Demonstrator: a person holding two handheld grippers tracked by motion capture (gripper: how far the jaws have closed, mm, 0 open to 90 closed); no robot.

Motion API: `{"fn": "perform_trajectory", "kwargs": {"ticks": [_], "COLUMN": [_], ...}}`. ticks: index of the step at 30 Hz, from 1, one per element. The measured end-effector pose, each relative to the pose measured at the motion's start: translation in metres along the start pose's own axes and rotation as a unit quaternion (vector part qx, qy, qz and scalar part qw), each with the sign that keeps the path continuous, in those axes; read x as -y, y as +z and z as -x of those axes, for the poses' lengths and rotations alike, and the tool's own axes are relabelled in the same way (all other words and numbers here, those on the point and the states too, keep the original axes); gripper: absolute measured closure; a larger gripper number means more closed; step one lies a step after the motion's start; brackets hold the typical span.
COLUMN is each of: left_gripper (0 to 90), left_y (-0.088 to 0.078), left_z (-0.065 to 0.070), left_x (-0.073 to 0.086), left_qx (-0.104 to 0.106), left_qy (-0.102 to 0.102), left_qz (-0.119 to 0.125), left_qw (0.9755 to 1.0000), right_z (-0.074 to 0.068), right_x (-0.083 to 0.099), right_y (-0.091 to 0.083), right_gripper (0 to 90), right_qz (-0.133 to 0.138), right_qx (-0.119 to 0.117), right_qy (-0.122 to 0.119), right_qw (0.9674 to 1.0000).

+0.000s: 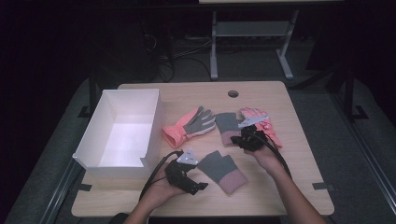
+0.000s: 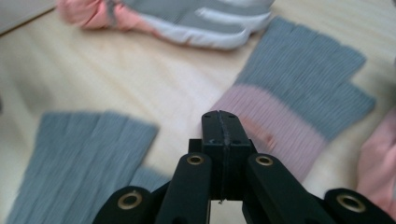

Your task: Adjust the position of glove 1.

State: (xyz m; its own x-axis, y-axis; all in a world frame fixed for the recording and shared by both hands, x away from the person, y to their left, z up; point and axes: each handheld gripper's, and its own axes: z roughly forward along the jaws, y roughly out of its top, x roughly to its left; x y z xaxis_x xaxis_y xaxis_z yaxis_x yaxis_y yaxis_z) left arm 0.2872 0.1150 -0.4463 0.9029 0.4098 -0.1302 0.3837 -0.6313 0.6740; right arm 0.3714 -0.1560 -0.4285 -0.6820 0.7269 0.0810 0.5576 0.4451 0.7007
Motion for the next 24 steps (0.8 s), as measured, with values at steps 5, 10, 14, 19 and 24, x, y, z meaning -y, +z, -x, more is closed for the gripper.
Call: {"fn": "perform_trajectory", "kwargs": {"ticks": [5, 10, 14, 19, 24], "left_gripper": [13.6, 13.6, 13.7, 13.7, 13.8], "left_y": [0.003, 0.002, 0.001, 0.002, 0.005], "left_z": [-0.005, -0.006, -0.008, -0.007, -0.006], "left_x": [0.005, 0.007, 0.008, 0.009, 0.009], "left_qx": [-0.006, -0.01, -0.013, -0.012, -0.01], "left_qy": [-0.019, -0.02, -0.018, -0.015, -0.017], "left_qz": [0.004, 0.004, 0.008, 0.0, 0.005], "left_qw": [0.9998, 0.9997, 0.9997, 0.9998, 0.9998], "right_z": [0.014, 0.019, 0.02, 0.021, 0.022], "right_x": [-0.022, -0.03, -0.029, -0.02, -0.011], "right_y": [0.022, 0.038, 0.048, 0.048, 0.04], "right_gripper": [89.9, 89.9, 89.9, 89.9, 89.9], "right_qz": [-0.018, -0.029, -0.042, -0.05, -0.051], "right_qx": [0.018, 0.022, 0.026, 0.025, 0.025], "right_qy": [0.012, 0.023, 0.025, 0.024, 0.024], "right_qw": [0.9996, 0.9991, 0.9985, 0.9981, 0.9981]}}
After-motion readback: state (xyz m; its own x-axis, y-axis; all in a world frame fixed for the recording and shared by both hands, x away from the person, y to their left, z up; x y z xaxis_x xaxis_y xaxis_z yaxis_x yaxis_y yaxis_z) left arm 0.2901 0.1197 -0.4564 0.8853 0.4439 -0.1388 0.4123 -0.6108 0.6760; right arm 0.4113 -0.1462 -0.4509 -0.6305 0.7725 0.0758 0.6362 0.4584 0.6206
